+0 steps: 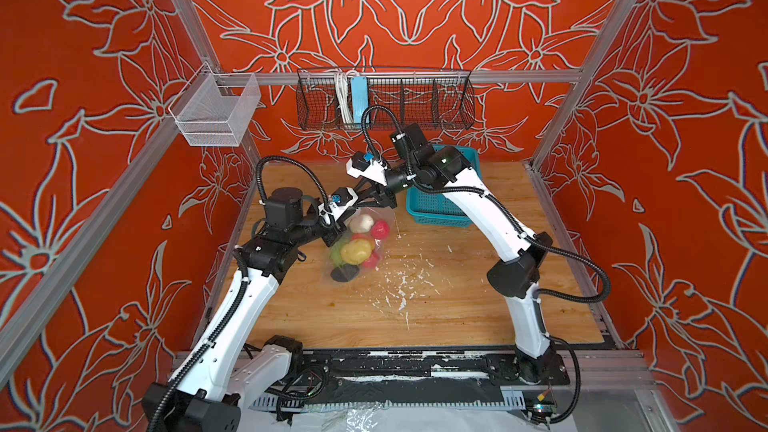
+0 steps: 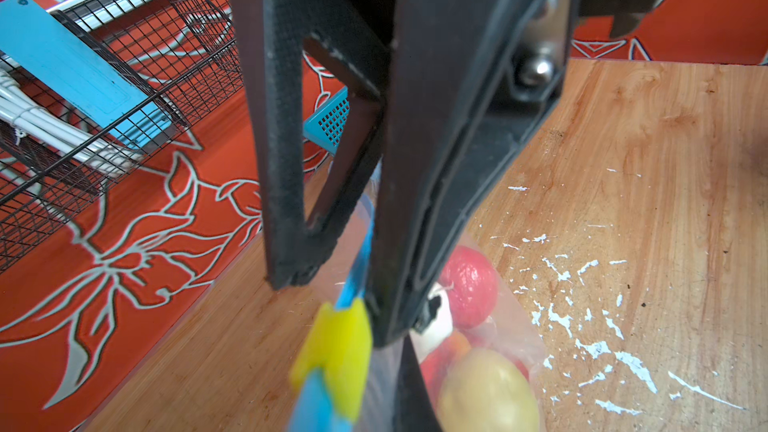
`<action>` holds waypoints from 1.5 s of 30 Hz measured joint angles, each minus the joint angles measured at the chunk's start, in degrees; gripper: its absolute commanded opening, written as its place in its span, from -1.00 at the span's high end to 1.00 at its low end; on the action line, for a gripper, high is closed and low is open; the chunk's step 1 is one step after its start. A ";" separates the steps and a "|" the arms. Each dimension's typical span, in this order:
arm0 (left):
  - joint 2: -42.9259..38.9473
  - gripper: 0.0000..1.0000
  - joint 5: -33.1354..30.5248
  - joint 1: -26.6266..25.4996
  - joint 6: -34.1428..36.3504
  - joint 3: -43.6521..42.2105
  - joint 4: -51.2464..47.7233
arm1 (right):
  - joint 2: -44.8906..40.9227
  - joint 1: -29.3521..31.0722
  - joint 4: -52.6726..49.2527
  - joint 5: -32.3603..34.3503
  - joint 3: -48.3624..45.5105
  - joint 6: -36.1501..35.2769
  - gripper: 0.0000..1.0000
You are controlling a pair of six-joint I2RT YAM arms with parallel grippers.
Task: Place the food in the zip-top bag and seal the zipper
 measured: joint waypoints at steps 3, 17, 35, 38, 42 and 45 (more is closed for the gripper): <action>0.00 1.00 0.13 0.00 0.00 0.00 0.00 | 0.00 0.00 0.52 -0.46 0.00 0.48 0.28; -0.09 1.00 0.13 -0.09 0.02 0.00 -0.04 | -0.09 0.35 0.42 -3.06 -0.02 0.09 0.21; -0.09 1.00 0.13 -0.22 0.02 0.00 -0.04 | -0.20 0.72 0.44 -6.67 -0.35 -1.57 0.81; -0.11 1.00 0.13 -0.22 0.02 0.00 -0.04 | -0.20 0.72 0.42 -6.80 -0.44 -1.55 0.93; -0.11 0.51 0.22 -0.22 0.24 0.00 0.07 | -0.31 0.72 0.42 -6.78 -0.68 -1.60 0.99; -0.74 0.18 0.37 -0.24 0.46 -0.02 0.76 | -0.42 0.72 0.44 -6.56 -1.38 -1.60 1.00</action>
